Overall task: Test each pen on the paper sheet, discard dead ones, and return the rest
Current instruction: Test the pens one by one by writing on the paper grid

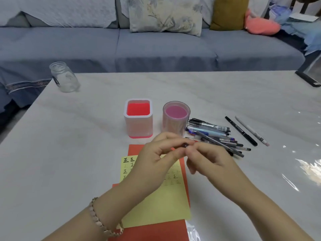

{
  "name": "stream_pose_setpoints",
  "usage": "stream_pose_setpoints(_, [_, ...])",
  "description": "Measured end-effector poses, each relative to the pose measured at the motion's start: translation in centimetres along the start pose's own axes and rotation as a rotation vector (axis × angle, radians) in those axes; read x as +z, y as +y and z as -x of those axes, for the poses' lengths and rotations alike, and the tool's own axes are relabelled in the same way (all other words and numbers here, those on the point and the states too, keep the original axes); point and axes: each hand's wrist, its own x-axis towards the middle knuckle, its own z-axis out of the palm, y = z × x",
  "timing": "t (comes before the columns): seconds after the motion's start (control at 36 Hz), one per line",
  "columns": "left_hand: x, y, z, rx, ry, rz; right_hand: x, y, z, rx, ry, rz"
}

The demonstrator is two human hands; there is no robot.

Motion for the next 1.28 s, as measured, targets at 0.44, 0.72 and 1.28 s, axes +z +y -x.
stream_pose_setpoints(0.44, [-8.2,-8.7,9.1,-0.29,-0.208,-0.969,3.2,2.9,-2.2,0.32,0.136,-0.472])
stream_pose_setpoints(0.72, [-9.1,-9.3,10.0,-0.272,-0.308,-0.974,2.0,3.6,-2.3,0.222,0.249,-0.408])
stream_pose_setpoints(1.28, [-5.0,-9.9,8.7,-0.258,-0.183,-1.062,5.8,8.8,2.3,-0.114,-0.043,0.458])
